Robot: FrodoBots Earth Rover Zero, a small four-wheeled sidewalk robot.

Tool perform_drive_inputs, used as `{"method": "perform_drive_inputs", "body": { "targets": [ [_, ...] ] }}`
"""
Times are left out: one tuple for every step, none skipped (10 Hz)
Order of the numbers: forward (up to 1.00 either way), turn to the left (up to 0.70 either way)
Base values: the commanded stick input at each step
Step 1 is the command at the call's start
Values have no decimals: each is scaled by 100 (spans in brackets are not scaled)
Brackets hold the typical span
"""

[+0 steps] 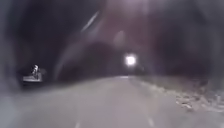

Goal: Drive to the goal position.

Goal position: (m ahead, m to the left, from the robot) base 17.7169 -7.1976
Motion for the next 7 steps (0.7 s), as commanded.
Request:
{"method": "perform_drive_inputs", "body": {
  "targets": [
    [100,0],
    [100,0],
    [100,0],
    [100,0],
    [100,0],
    [100,-34],
    [100,-40]
  ]
}}
